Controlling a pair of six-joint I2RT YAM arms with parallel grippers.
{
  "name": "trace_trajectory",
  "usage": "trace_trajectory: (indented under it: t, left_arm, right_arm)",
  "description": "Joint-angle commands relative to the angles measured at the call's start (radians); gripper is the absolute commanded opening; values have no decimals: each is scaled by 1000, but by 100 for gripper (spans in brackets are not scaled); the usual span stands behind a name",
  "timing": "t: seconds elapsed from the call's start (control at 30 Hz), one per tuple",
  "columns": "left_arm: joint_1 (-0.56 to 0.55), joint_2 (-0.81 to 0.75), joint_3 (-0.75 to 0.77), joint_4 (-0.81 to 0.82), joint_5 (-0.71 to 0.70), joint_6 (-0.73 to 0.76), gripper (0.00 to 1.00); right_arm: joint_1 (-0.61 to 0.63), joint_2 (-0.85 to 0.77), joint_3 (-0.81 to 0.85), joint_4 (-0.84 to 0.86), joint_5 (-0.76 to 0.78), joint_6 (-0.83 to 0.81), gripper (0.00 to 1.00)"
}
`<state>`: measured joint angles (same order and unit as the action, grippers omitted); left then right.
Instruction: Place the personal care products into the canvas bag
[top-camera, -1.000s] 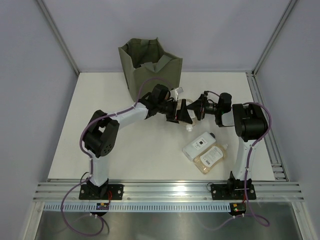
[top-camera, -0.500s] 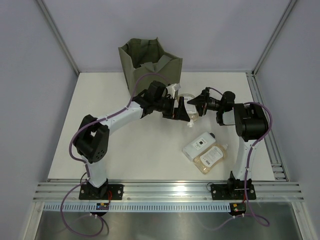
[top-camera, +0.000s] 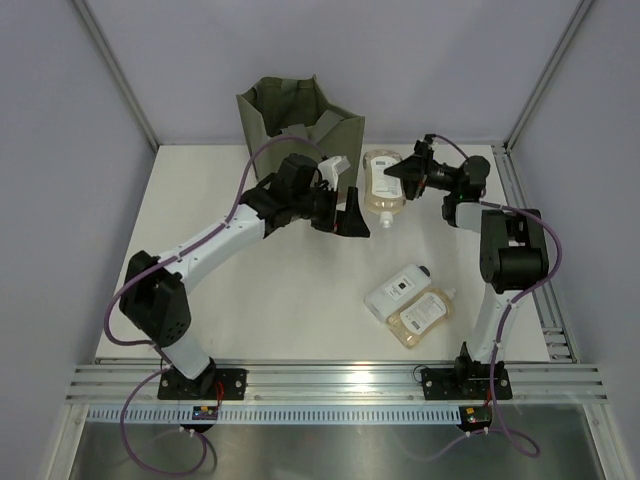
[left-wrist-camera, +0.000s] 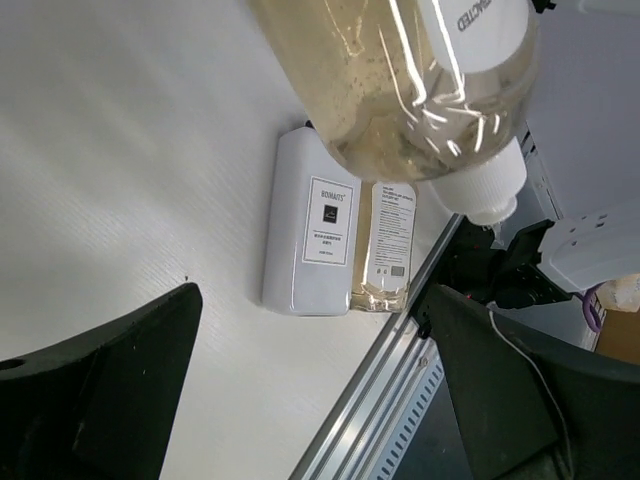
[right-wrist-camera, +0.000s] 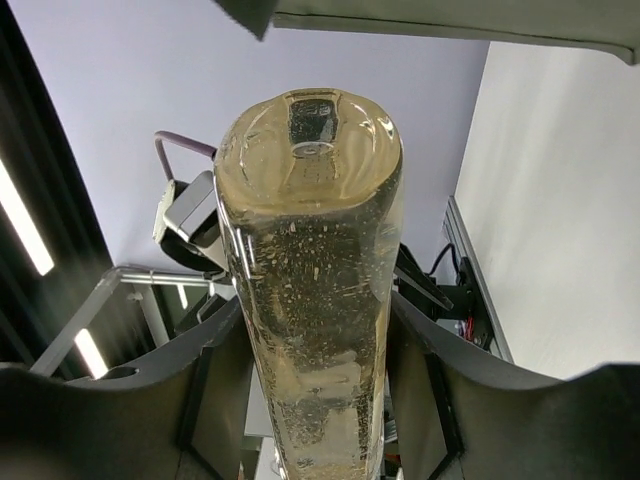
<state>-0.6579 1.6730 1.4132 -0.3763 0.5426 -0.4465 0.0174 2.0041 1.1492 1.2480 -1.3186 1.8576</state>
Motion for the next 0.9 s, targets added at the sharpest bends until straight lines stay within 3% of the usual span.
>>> trace_trajectory:
  t: [0.0, 0.13, 0.23, 0.33, 0.53, 0.57, 0.67, 0.87]
  left_arm:
    - [-2, -127, 13, -54, -35, 69, 99]
    - [-2, -232, -26, -116, -93, 106, 99]
    - [3, -330, -85, -124, -159, 112, 99]
    - [10, -419, -161, -113, -199, 88, 99]
    - [14, -570, -266, -141, -288, 20, 99]
    - [14, -585, -276, -157, -311, 12, 99]
    - [17, -653, -310, -193, -357, -17, 99]
    - [18, -760, -381, -222, -431, -78, 99]
  right_arm:
    - [1, -106, 114, 237, 58, 45, 0]
    - [29, -140, 257, -28, 67, -131, 0]
    - [81, -139, 436, -427, 99, -360, 0]
    - [142, -84, 657, -609, 148, -495, 0]
    - [234, 267, 1264, -1069, 295, -587, 0]
    - [251, 316, 1457, -1113, 362, -598, 0]
    - [276, 403, 1590, -1219, 598, -685, 0]
    - [342, 469, 1657, -1149, 1020, -848, 0]
